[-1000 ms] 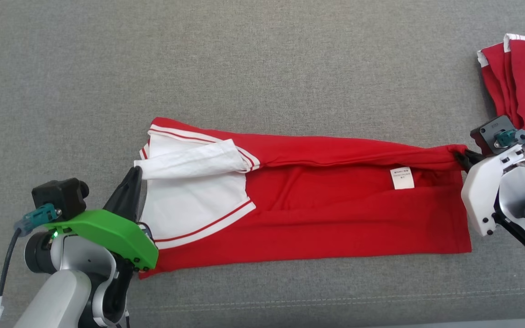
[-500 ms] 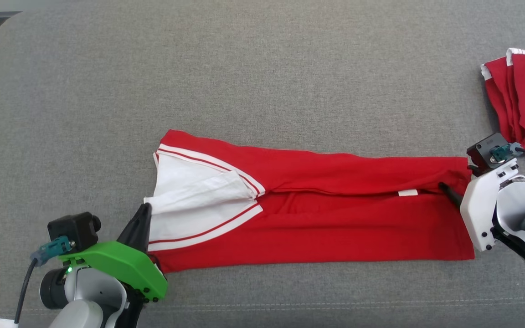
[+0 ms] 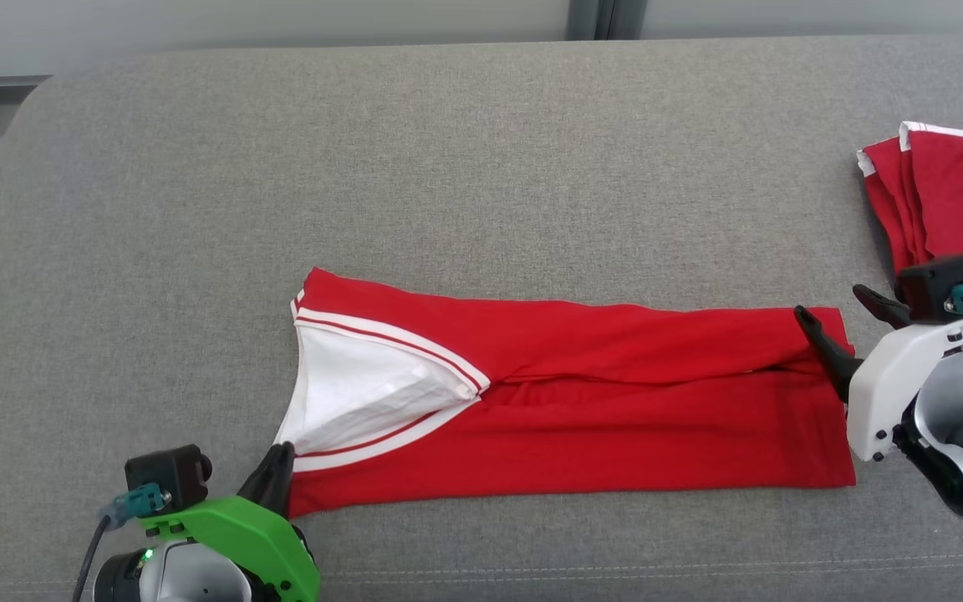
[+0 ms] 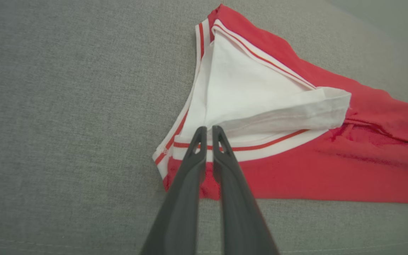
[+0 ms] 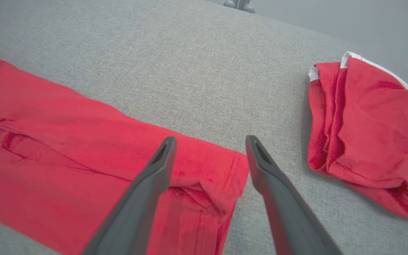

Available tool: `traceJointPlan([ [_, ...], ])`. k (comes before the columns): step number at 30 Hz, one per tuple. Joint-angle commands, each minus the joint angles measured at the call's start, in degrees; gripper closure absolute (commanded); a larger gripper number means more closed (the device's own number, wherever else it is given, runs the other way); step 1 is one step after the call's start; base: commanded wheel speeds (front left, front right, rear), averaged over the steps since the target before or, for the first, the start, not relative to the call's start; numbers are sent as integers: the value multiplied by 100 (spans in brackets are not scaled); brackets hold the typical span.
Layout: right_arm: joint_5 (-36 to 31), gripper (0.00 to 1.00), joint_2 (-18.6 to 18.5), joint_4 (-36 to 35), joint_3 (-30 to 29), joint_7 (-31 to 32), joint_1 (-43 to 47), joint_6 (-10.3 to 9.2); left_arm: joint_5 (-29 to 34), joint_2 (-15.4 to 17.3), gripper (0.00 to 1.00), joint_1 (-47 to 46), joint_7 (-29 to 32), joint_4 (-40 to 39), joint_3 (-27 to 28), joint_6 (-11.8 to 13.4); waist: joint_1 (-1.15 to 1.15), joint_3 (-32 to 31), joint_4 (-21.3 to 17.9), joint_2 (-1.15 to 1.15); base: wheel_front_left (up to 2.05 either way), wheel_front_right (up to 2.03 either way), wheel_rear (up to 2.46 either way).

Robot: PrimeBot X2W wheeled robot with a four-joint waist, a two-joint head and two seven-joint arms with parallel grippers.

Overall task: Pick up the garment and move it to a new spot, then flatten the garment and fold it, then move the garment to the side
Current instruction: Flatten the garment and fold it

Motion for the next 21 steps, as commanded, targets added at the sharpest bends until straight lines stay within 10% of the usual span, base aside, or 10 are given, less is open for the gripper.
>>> traceJointPlan([
  [1,-82,0,159,-18,-174,-170,151,-9,33,22,0,106,6,64,-19,-8,0,-78,0,0,0,0,0],
  [12,-420,0,1116,56,-850,-950,800,-8,134,114,0,254,-159,369,-30,88,0,-368,7,0,0,0,0],
  [21,-541,0,2004,20,-1470,-1773,1268,-8,625,32,0,291,-1456,367,92,-15,0,-868,99,0,0,0,0],
])
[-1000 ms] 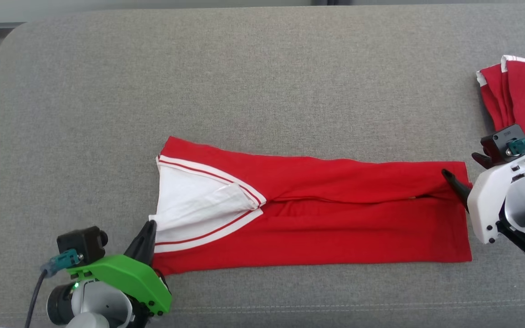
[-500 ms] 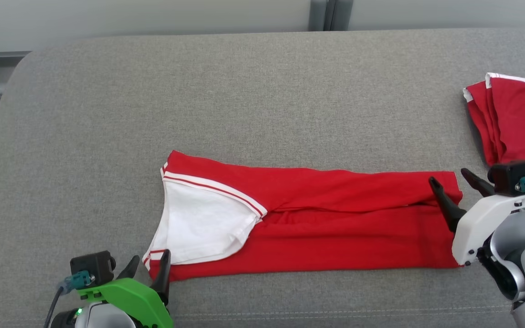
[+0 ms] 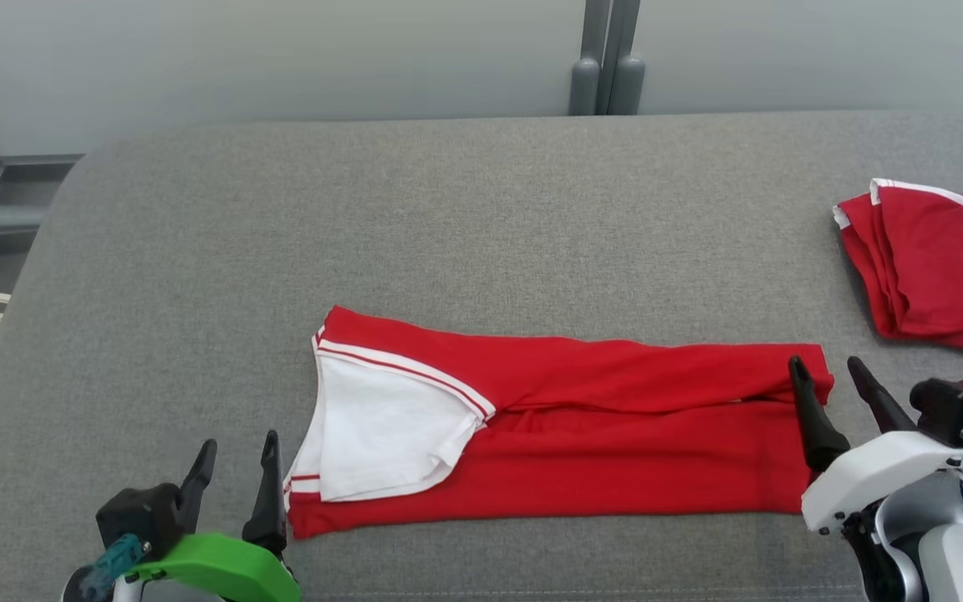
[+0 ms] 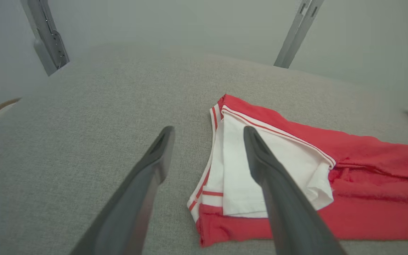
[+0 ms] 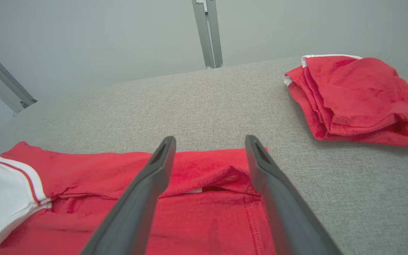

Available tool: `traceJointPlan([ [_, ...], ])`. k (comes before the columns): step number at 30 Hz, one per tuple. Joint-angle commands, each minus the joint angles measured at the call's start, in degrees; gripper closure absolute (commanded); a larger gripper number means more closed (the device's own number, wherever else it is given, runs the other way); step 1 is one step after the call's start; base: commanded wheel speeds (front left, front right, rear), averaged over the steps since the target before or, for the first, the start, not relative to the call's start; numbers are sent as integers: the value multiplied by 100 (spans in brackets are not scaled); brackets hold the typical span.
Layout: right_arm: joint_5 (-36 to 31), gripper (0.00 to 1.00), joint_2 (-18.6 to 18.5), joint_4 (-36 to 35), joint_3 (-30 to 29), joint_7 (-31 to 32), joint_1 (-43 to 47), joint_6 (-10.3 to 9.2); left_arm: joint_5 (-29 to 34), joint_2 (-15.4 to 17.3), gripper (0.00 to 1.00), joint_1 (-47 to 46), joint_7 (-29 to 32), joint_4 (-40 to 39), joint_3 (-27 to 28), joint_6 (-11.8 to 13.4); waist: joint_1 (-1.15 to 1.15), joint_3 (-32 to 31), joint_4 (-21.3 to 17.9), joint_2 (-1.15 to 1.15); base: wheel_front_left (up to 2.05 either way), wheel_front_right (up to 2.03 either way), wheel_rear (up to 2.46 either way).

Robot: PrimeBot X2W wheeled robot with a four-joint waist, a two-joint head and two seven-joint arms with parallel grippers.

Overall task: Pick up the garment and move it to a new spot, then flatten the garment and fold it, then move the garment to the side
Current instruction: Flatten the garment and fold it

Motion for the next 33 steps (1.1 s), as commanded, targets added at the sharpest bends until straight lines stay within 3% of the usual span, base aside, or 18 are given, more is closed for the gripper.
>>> traceJointPlan([
  [1,-15,0,31,-4,-49,-80,91,-7,82,-3,0,66,-88,43,3,-55,0,-191,58,0,0,0,0],
  [9,6,0,316,169,-40,-679,215,-7,387,-192,0,68,-525,288,153,-206,0,-401,115,0,0,0,0],
  [15,70,0,354,579,45,-1074,86,-7,516,-448,0,13,-563,494,694,-369,0,-458,177,0,0,0,0],
  [27,-111,0,356,1127,365,-1387,-174,-7,931,-623,0,-247,-563,1013,1242,-1224,0,-329,182,0,0,0,0],
  [33,-246,0,357,1215,370,-1445,-209,-7,1043,-742,0,-271,-563,1137,1368,-1402,0,-266,156,0,0,0,0],
])
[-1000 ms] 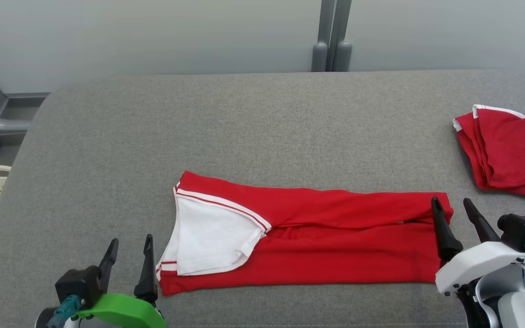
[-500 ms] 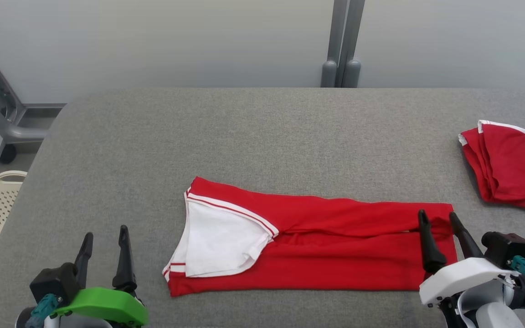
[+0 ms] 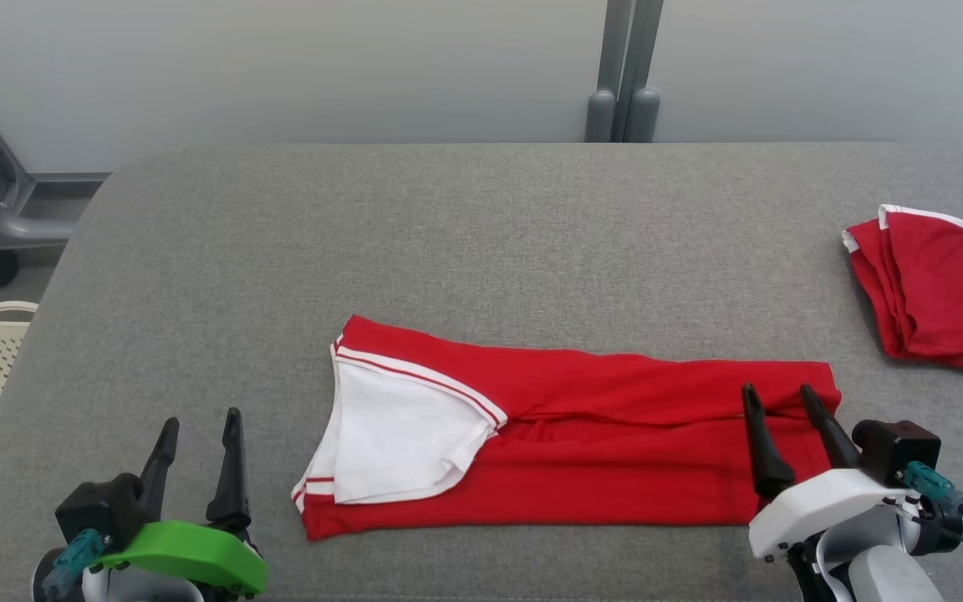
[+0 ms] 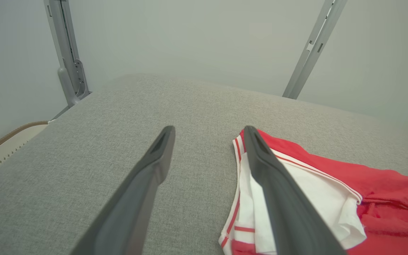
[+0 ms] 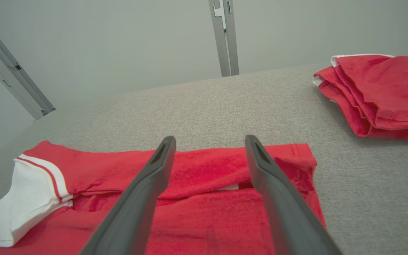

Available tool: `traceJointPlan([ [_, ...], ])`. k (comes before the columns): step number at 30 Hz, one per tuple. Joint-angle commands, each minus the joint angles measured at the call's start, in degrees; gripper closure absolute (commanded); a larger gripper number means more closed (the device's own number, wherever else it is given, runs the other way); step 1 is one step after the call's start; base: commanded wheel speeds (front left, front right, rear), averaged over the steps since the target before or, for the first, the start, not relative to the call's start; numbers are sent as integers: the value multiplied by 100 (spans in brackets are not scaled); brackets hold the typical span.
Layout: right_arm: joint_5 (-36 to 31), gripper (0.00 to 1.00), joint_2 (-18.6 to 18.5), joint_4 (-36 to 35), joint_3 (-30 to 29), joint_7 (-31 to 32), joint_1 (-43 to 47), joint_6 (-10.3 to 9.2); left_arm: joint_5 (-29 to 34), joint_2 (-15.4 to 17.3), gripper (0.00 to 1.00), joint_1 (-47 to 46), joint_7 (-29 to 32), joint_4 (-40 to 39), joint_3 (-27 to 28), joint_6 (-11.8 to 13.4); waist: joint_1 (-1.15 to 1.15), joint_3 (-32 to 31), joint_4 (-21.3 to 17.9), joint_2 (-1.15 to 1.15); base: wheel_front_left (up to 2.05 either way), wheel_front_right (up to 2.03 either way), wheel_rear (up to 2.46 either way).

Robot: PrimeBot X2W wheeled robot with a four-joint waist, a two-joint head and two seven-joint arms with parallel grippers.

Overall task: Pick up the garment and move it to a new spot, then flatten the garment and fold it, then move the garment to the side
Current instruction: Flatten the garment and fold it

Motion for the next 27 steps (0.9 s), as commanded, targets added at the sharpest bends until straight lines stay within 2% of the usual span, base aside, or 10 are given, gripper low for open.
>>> traceJointPlan([
  [1,-13,0,-8,15,2,-40,-67,-6,12,-39,0,-77,-16,34,73,-59,0,7,-14,0,0,0,0],
  [13,-268,0,-8,-22,-59,90,-133,-6,230,-232,0,-115,-10,299,241,-243,0,12,-81,0,0,0,0],
  [19,-923,0,-9,-269,-683,421,-331,-7,325,-325,0,-183,-10,317,231,-332,0,216,-70,0,0,0,0],
  [27,-1382,0,-7,-345,-1550,1512,-857,-7,407,-469,0,-414,-10,375,232,-498,0,677,-45,0,0,0,0],
])
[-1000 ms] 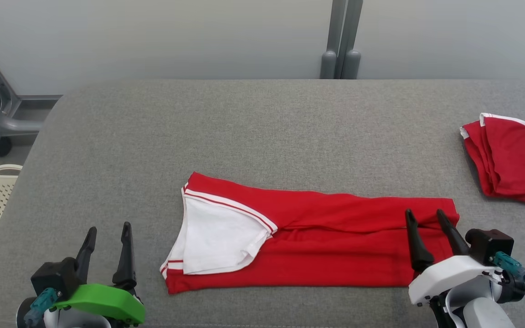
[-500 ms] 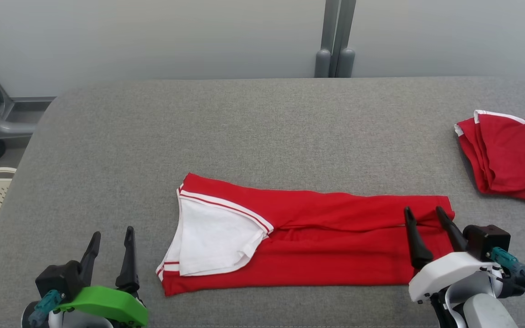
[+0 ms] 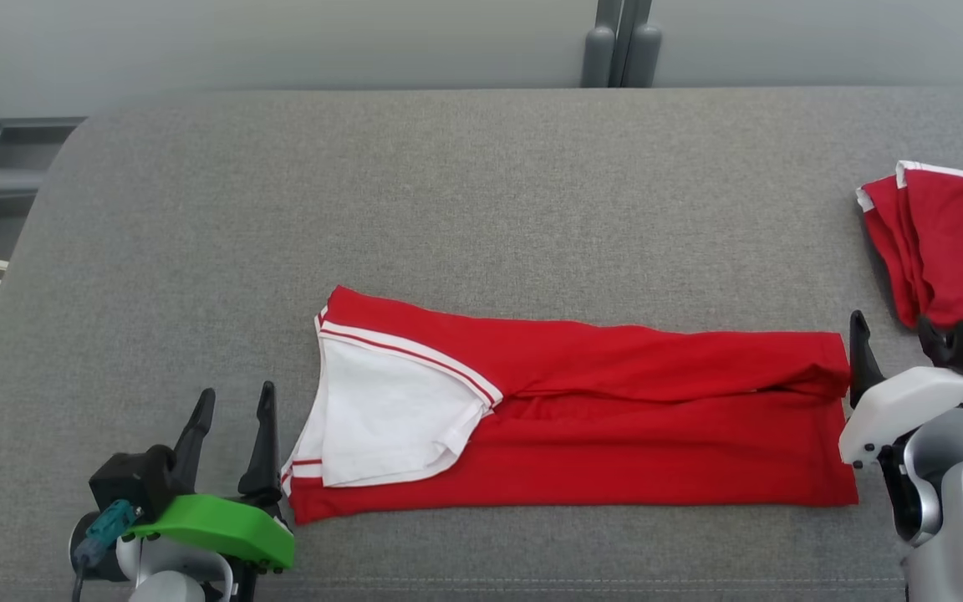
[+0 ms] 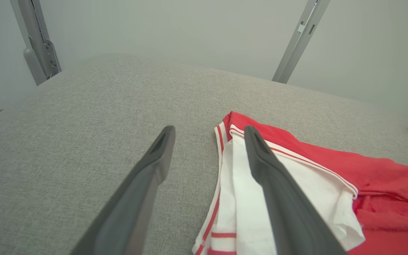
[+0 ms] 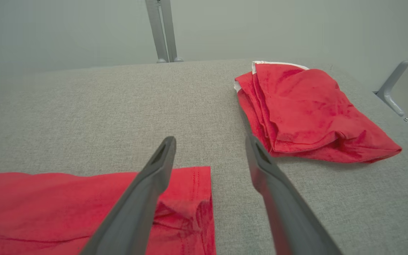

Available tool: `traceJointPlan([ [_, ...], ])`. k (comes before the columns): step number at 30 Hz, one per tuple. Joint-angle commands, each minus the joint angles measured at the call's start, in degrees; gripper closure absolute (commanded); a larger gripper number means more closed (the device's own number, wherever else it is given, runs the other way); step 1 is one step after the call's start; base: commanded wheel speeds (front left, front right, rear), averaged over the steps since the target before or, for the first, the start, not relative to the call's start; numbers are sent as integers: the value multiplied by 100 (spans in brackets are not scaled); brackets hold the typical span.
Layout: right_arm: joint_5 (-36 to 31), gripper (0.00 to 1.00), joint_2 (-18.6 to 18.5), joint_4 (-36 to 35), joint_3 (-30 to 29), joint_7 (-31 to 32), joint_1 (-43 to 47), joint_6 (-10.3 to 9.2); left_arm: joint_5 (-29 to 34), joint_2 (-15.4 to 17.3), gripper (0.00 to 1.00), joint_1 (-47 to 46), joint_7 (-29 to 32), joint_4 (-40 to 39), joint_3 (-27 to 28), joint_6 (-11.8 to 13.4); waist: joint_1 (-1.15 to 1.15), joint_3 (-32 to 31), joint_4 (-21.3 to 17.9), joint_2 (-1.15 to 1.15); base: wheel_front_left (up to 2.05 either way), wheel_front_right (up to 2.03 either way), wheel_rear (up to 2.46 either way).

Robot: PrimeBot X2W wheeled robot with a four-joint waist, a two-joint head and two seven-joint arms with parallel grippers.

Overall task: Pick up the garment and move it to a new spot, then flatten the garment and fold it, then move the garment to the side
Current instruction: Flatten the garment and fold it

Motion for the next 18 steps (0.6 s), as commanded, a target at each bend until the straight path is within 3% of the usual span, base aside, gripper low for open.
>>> traceJointPlan([
  [1,-3,0,-8,61,-72,165,-143,-7,65,-17,0,-114,0,31,-2,-33,0,209,28,0,0,0,0],
  [9,115,0,-15,471,9,842,-33,-7,143,-113,0,-296,-1,244,22,-190,0,343,118,0,0,0,0],
  [18,206,0,-12,272,92,1140,333,-7,180,-148,0,-256,-1,344,104,-260,0,288,69,0,0,0,0],
])
